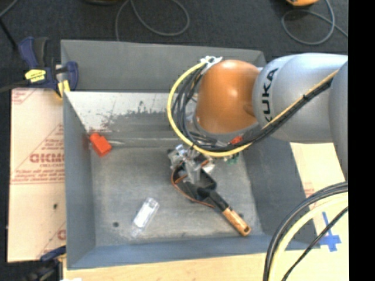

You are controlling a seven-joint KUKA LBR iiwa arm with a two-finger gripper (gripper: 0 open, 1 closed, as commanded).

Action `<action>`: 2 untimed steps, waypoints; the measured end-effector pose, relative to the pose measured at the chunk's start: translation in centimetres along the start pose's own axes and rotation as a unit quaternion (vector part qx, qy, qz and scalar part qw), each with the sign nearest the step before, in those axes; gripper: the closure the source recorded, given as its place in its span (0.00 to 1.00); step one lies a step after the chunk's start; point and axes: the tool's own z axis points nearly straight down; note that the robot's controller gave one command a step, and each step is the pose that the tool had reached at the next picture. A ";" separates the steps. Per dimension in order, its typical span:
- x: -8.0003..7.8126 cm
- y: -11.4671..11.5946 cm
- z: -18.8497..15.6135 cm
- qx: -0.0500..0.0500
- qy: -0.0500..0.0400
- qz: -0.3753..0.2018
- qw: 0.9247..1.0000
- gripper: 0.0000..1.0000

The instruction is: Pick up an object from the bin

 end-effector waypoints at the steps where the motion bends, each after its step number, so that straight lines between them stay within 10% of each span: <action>1: 0.0 0.0 0.0 0.000 0.000 0.001 1.000 1.00; 2: 0.0 0.0 0.0 0.000 0.000 0.001 1.000 1.00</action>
Offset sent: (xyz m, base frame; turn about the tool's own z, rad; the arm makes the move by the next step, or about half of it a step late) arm 0.0000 0.0000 0.0000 0.0000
